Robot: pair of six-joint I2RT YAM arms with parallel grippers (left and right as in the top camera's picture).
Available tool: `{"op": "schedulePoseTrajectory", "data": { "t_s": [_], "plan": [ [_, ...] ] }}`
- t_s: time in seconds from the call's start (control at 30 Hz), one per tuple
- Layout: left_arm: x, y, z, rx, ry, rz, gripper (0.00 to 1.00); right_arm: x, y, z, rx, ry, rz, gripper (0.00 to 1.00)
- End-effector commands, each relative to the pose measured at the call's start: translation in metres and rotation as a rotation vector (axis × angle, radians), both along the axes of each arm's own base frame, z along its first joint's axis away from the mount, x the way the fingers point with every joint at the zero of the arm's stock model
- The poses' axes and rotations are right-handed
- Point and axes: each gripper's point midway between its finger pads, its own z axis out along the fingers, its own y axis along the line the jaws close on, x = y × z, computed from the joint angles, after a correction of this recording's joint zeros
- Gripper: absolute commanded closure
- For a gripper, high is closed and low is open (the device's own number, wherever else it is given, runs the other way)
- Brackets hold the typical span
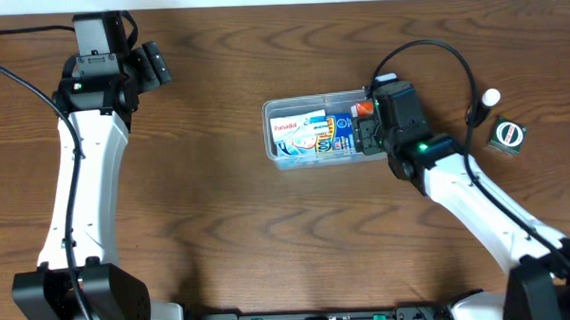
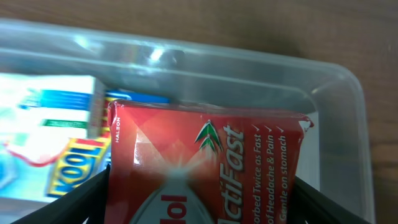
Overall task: Pack container
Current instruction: 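Lower the ActiFast box into the container's right end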
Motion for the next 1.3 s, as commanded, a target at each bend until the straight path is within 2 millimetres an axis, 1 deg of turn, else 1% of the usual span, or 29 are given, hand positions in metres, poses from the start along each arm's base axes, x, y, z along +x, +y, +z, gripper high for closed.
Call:
{"op": "schedulePoseTrajectory", "data": {
  "t_s": [0.0, 0.2, 0.33, 0.4, 0.43, 0.6, 0.67, 0.83, 0.9, 0.93, 0.97, 1.03, 1.07, 1.2, 1.27],
  "plan": [
    [0.000, 0.002, 0.013, -0.008, -0.033, 0.016, 0.02, 0.009, -0.006, 0.000, -0.031, -0.019, -0.044, 0.25],
    [0.000, 0.002, 0.013, -0.008, -0.033, 0.016, 0.02, 0.011, -0.014, -0.011, -0.079, -0.004, -0.074, 0.24],
    [0.000, 0.002, 0.013, -0.008, -0.033, 0.016, 0.02, 0.011, -0.015, -0.013, -0.081, 0.002, -0.075, 0.16],
    [0.000, 0.002, 0.013, -0.008, -0.033, 0.016, 0.02, 0.011, -0.015, -0.013, -0.080, -0.001, -0.075, 0.04],
    [0.000, 0.002, 0.013, -0.008, -0.033, 0.016, 0.02, 0.012, -0.015, -0.013, -0.080, -0.002, -0.075, 0.01],
    [0.000, 0.002, 0.013, -0.008, -0.033, 0.016, 0.02, 0.013, -0.014, -0.011, -0.076, -0.011, -0.076, 0.01],
    [0.000, 0.002, 0.013, -0.008, -0.033, 0.016, 0.02, 0.015, -0.013, -0.006, -0.071, -0.020, -0.075, 0.06],
    [0.000, 0.002, 0.013, -0.008, -0.033, 0.016, 0.02, 0.019, -0.012, 0.013, -0.074, -0.014, -0.076, 0.21],
    [0.000, 0.002, 0.013, -0.008, -0.033, 0.016, 0.02, 0.020, -0.011, 0.020, -0.075, -0.011, -0.075, 0.31],
    [0.000, 0.002, 0.013, -0.008, -0.033, 0.016, 0.02, 0.021, -0.011, 0.022, -0.075, -0.010, -0.075, 0.39],
    [0.000, 0.002, 0.013, -0.008, -0.033, 0.016, 0.02, 0.021, -0.011, 0.023, -0.075, -0.010, -0.075, 0.48],
    [0.000, 0.002, 0.013, -0.008, -0.033, 0.016, 0.02, 0.021, -0.011, 0.023, -0.075, -0.009, -0.077, 0.74],
    [0.000, 0.002, 0.013, -0.008, -0.033, 0.016, 0.02, 0.021, -0.011, 0.021, -0.071, -0.002, -0.075, 0.81],
    [0.000, 0.002, 0.013, -0.008, -0.033, 0.016, 0.02, 0.021, -0.012, 0.014, -0.062, 0.020, -0.089, 0.99],
    [0.000, 0.002, 0.013, -0.008, -0.033, 0.016, 0.02, 0.021, -0.013, 0.010, -0.066, 0.028, -0.090, 0.99]
  ]
}}
